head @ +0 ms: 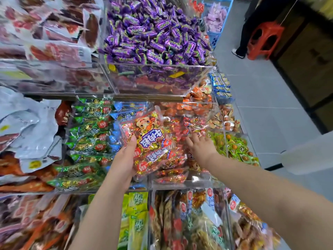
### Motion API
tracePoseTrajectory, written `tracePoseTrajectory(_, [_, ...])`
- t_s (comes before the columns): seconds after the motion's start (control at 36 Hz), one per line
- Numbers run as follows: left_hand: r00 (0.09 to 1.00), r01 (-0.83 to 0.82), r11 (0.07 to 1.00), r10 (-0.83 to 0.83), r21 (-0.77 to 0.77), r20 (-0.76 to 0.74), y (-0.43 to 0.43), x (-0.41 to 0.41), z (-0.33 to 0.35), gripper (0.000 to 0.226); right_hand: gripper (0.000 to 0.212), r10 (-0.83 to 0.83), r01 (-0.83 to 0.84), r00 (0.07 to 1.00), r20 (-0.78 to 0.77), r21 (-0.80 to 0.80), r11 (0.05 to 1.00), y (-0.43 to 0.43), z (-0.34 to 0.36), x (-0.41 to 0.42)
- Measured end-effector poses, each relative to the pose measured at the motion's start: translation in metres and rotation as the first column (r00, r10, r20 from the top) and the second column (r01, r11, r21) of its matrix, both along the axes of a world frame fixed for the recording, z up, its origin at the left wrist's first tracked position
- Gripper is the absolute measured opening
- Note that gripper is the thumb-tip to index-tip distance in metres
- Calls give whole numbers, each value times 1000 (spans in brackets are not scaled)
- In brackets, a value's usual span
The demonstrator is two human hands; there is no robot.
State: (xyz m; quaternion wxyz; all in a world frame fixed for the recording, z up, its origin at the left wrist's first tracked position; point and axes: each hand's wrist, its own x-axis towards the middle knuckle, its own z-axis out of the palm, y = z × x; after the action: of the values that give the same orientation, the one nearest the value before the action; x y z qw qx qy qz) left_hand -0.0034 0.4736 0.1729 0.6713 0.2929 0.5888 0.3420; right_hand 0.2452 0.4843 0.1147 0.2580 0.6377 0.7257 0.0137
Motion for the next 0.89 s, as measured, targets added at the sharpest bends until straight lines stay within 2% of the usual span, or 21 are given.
tracePoseTrajectory(0.08, [1000,-3,1000,3,13,-11,-1,0,0,42,73,-59,59,998,-32,-26,998,3,-12,3])
tracePoseTrajectory(0.14, [1000,-2,1000,2,22,-27,-1,0,-1,39,65,-138,134,989,-57,-66,989,2,-18,6])
tracePoseTrajectory(0.25, [999,-36,999,36,13,-32,-3,2,-2,45,53,-241,223,959,-147,-128,966,1,-22,11])
tracePoseTrajectory(0.33, [999,-36,999,37,15,-38,-5,3,-3,66,55,-152,151,973,-177,-19,988,7,-20,18])
tracePoseTrajectory(0.47, [998,-30,999,32,38,-57,-3,4,-7,40,45,-109,158,968,-226,211,965,12,-19,18])
tracePoseTrajectory(0.53, [998,-24,999,26,47,-48,-3,4,-7,33,51,-123,179,966,-229,246,952,7,-25,17])
tracePoseTrajectory(0.58, [999,-12,998,15,57,-51,-4,4,-6,32,65,-146,189,969,-199,222,957,1,-32,16])
tracePoseTrajectory(0.69, [999,-10,998,12,68,-34,-4,3,-8,33,76,-129,170,971,-202,204,964,-10,-35,16])
tracePoseTrajectory(0.72, [1000,-12,997,14,70,-28,-4,3,-9,34,74,-144,194,963,-228,214,957,-12,-33,15])
tracePoseTrajectory(0.78, [1000,-19,998,20,65,-23,-4,2,-11,35,55,-209,291,920,-332,220,931,-16,-29,13])
tracePoseTrajectory(0.83, [1000,-21,998,23,64,-18,-3,3,-11,35,36,-256,350,867,-427,159,923,-19,-26,9])
tracePoseTrajectory(0.89, [1000,-14,998,15,66,-14,-3,4,-11,35,38,-264,354,843,-468,114,928,-19,-26,7])
